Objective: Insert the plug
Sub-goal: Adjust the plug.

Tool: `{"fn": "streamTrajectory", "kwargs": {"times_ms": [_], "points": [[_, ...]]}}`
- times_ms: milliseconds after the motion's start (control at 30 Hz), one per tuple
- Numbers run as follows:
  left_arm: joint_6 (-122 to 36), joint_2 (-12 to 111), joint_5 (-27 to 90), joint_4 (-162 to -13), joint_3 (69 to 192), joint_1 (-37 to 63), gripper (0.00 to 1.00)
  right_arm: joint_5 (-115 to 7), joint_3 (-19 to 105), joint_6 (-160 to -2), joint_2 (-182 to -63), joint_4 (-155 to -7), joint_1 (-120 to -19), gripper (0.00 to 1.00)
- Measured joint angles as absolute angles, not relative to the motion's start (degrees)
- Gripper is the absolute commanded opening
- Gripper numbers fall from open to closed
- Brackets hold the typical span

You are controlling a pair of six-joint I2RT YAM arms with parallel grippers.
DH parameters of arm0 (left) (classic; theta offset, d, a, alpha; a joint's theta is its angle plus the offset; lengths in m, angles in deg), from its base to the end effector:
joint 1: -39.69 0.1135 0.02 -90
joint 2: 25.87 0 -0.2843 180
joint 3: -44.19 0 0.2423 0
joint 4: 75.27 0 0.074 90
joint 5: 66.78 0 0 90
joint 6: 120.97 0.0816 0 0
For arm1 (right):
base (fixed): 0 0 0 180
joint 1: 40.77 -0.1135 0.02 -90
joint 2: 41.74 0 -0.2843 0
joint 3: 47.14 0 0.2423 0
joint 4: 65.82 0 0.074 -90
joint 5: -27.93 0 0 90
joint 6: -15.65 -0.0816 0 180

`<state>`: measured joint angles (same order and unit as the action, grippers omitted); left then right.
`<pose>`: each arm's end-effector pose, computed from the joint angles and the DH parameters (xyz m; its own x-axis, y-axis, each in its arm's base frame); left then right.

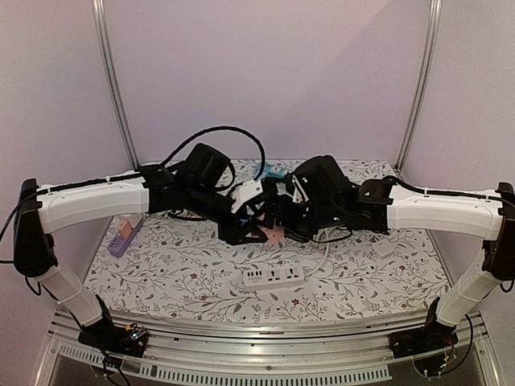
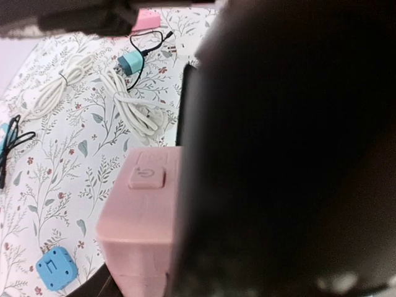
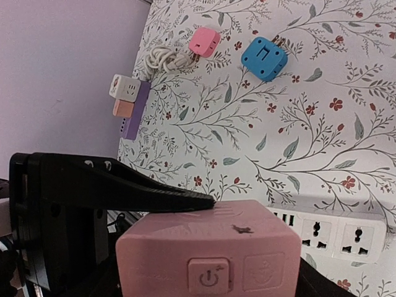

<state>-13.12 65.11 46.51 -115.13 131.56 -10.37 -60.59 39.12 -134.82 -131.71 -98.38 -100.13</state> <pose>0.2159 -0.3081 0.2800 -0.1481 0.6154 -0.7742 0.9811 0.1902 -0.0365 0.1955 0.3341 0.2901 -0.9062 0.1768 -0.3841 -0.1668 0.6852 0.7090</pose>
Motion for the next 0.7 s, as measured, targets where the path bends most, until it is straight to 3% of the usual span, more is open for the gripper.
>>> {"fn": "streamTrajectory", "kwargs": {"times_ms": [267,300,333,400,433,700], "points": [[-13.2,65.8,45.9,-117.4,131.5,-10.1,0.00,-57.5,39.9,-135.1,-135.2,-97.7,-100.3,0.01],[-13.2,65.8,45.9,-117.4,131.5,-10.0,0.00,-57.5,39.9,-135.1,-135.3,-97.7,-100.3,0.00],[-13.2,65.8,45.9,-117.4,131.5,-10.0,0.17,-57.5,39.9,-135.1,-135.3,-97.7,-100.3,0.00],[-13.1,65.8,45.9,-117.2,131.4,-9.8,0.90,-57.8,39.9,-135.1,-135.3,-97.8,-100.3,0.00],[-13.0,65.8,45.9,-117.0,131.2,-9.8,0.98,-58.0,40.0,-135.0,-135.2,-98.2,-100.3,0.00],[-9.8,63.5,46.3,-114.8,124.1,-7.6,0.99,-68.7,45.6,-132.7,-135.2,-115.2,-101.4,0.00]]}}
